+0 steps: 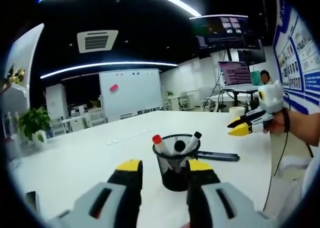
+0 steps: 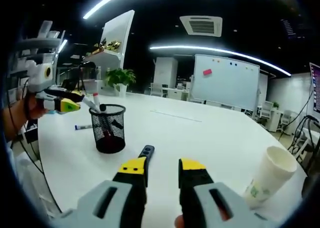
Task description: Place the scattered laser pointers and whiteboard markers into the pen holder and stack the scattered paper cups together
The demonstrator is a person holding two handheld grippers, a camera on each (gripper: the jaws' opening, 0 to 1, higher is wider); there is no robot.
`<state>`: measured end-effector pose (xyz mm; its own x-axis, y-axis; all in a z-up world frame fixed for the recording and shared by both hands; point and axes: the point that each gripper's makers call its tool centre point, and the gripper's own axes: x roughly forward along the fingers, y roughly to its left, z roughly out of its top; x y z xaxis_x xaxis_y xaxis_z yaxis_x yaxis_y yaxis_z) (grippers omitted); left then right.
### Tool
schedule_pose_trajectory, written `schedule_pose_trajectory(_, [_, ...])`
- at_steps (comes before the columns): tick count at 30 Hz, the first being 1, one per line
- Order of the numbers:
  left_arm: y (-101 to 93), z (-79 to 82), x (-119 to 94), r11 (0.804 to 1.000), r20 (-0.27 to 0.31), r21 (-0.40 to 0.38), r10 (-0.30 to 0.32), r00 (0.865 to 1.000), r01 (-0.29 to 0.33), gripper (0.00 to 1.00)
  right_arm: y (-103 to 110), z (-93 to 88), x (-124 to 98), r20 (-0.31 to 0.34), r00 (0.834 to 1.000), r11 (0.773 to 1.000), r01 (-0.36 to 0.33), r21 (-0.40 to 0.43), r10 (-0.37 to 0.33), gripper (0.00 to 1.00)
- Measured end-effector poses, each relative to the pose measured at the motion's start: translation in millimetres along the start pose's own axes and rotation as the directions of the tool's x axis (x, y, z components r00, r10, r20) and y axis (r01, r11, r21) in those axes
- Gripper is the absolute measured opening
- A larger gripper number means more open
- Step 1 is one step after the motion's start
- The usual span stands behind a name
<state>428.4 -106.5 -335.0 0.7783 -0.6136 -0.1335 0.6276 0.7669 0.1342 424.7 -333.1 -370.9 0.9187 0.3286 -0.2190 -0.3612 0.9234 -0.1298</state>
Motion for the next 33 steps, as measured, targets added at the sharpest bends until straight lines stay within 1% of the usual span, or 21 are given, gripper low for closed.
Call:
schedule_pose_trajectory(6, [5.5,-6.2,-6,1.0,-0.016,0.002,0.019,1.0,-0.019,0.35,1,2.2,1,0.003,1.0,1.0,-0.004,-0.003,0.004,0.24])
schedule_pose_trajectory(14, [16.9,-25.6,-14,0.998,-0.074,0.013,0.068,0.995,-0.067,0.35,2,0.8,3,-0.001,1.0,1.0,-0.006,-0.003,0.006,0.24])
schedule_pose_trajectory(22, [23.0,-32.9,-20,0.996,-0.092,0.002,0.094,0.991,-0.094,0.35,3,2.3,5,0.0,1.0,1.0,-0.012,-0.007,0.012,0.24])
schedule_pose_trajectory(25, [26.9,-36.7,-22,0.993,-0.101,0.0,0.114,0.988,-0.115,0.35,2,1.4,6,0.0,1.0,1.0,-0.012,-0.006,0.012,0.24])
schedule_pose_trajectory(33, [38.7,-54.5,-30,0.988,-0.151,-0.012,0.153,0.976,-0.157,0.35,0,-3.4,7,-0.005,1.0,1.0,-0.009,-0.004,0.009,0.24])
